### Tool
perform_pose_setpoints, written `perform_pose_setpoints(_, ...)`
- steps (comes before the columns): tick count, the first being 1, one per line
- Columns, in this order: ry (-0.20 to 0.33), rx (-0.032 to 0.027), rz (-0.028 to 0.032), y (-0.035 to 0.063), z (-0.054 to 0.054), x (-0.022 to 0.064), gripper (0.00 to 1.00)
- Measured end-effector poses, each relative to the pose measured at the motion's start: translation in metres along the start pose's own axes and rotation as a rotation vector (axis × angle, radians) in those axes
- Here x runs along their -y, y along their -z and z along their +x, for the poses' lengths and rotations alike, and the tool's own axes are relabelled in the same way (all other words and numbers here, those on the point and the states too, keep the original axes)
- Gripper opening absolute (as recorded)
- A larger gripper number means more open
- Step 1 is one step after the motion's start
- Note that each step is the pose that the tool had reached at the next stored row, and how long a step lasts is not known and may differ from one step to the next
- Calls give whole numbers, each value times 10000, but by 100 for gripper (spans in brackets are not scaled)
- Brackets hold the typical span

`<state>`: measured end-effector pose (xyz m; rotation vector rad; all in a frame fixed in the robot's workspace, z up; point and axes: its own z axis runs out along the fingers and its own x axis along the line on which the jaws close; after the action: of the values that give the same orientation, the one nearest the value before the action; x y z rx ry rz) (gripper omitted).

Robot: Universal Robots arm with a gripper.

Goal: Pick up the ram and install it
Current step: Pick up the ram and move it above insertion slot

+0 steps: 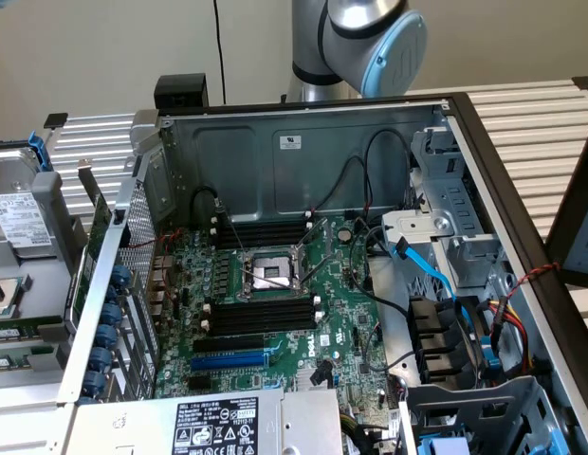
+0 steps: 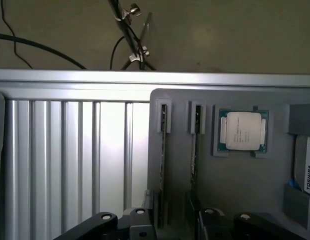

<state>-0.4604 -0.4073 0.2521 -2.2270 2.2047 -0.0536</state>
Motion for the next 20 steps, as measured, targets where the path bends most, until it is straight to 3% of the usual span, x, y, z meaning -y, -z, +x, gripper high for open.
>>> perform_pose_setpoints(20,-1,0,1,-368,67,58,38)
